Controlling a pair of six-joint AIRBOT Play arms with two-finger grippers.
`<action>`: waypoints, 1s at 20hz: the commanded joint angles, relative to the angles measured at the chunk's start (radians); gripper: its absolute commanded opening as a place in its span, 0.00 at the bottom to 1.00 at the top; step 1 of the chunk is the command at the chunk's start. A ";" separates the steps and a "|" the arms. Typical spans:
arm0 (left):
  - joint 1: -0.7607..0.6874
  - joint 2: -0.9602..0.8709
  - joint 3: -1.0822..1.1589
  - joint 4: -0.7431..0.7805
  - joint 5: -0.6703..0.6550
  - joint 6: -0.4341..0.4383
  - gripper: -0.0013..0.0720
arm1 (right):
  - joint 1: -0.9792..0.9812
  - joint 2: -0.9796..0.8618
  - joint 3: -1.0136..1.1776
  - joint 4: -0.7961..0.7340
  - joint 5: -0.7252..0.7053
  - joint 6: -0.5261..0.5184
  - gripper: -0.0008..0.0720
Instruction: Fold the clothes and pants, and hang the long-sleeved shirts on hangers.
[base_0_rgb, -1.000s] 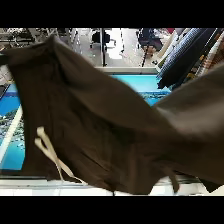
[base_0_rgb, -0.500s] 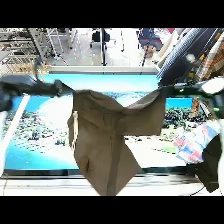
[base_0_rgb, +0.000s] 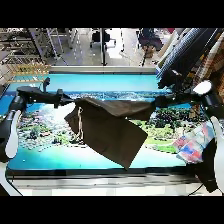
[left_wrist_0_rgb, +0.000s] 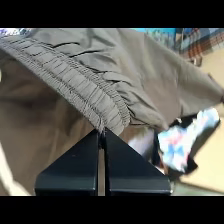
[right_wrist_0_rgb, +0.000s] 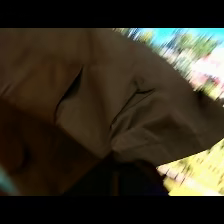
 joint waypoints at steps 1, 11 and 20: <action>0.089 -0.014 0.025 0.073 0.204 -0.003 0.02 | 0.066 0.096 -0.104 0.004 0.297 0.062 0.03; 0.138 -0.115 0.022 0.365 0.295 -0.006 0.39 | 0.612 0.160 -0.683 -0.018 -0.084 0.155 0.64; 0.163 -0.030 0.023 0.214 0.278 -0.030 0.66 | 0.159 0.163 -0.900 0.154 -0.357 0.180 0.73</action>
